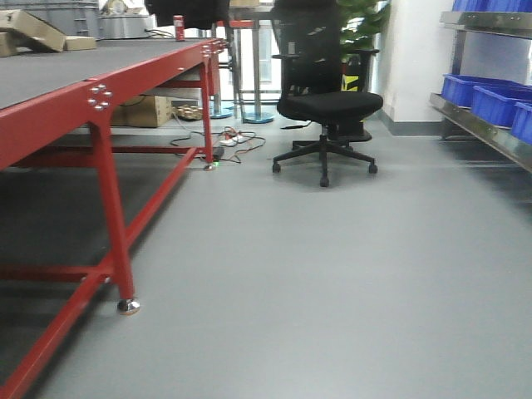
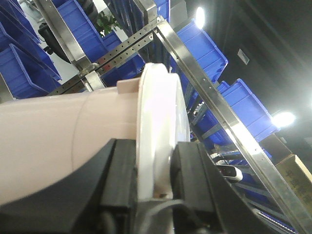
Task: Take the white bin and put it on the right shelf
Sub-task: 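Carry the bin in both grippers while driving to the steel shelf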
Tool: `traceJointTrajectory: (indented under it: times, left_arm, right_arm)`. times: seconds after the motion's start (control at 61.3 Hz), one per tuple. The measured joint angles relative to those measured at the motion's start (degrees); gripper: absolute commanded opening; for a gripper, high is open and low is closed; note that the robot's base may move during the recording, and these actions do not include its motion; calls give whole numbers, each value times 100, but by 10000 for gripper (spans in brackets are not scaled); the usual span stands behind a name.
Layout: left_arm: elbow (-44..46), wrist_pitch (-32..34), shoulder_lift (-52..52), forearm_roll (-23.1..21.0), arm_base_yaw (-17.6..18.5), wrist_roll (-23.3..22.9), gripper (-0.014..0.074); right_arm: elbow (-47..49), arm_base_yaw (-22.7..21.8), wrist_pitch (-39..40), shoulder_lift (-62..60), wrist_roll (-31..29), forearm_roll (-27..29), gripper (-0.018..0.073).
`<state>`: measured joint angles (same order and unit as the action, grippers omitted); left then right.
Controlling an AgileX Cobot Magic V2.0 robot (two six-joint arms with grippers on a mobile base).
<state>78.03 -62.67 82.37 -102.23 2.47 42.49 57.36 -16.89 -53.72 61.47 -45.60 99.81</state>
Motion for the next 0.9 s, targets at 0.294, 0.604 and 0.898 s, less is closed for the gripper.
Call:
traceJointTrajectory:
  times: [0.294,0.604,0.898]
  left_arm:
    - [0,0,0,0,0,0,-126]
    - [0,0,0,0,0,0,-126]
    - [0,0,0,0,0,0,-126]
  right_arm:
    - [0,0,0,0,0,0,116]
    - [0,0,0,0,0,0,116]
    - [0,0,0,0,0,0,116]
